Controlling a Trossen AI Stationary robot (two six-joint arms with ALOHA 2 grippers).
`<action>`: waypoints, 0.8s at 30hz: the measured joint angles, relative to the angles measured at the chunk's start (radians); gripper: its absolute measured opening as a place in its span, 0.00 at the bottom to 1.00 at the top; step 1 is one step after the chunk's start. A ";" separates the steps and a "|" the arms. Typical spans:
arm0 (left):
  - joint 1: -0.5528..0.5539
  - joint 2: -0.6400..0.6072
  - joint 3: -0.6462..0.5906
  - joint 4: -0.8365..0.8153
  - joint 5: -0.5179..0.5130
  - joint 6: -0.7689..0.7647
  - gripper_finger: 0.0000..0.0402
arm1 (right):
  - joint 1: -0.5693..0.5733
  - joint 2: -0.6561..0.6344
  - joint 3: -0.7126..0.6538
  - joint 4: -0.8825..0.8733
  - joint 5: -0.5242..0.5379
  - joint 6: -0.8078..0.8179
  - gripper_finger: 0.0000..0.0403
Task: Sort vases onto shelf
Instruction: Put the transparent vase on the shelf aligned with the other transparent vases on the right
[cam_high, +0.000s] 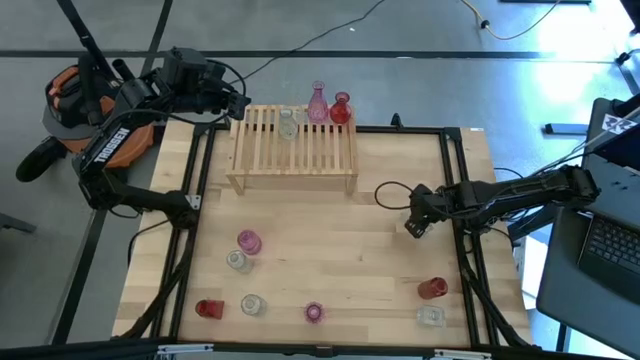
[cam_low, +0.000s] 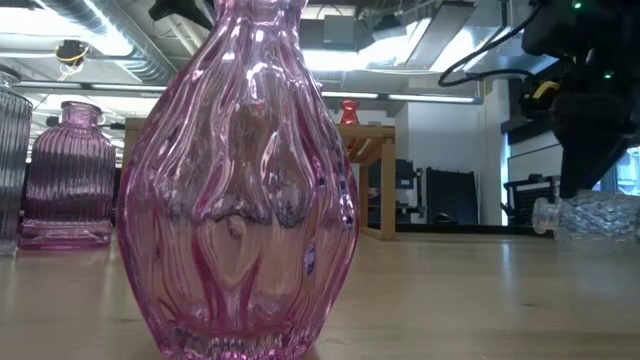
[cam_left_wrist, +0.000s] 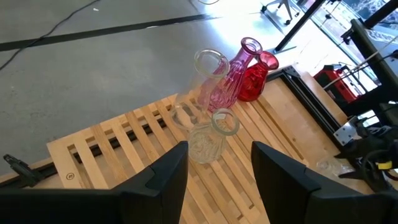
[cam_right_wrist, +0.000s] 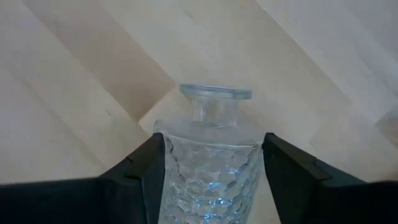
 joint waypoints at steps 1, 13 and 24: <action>0.000 0.000 0.000 0.000 0.000 0.000 0.42 | -0.001 0.002 0.002 0.012 0.007 0.003 0.51; 0.000 0.000 0.000 0.000 0.000 0.000 0.42 | -0.002 0.059 0.005 0.142 -0.017 0.020 0.50; 0.000 0.000 0.000 0.000 0.000 0.000 0.42 | -0.002 0.100 -0.004 0.262 -0.155 0.021 0.77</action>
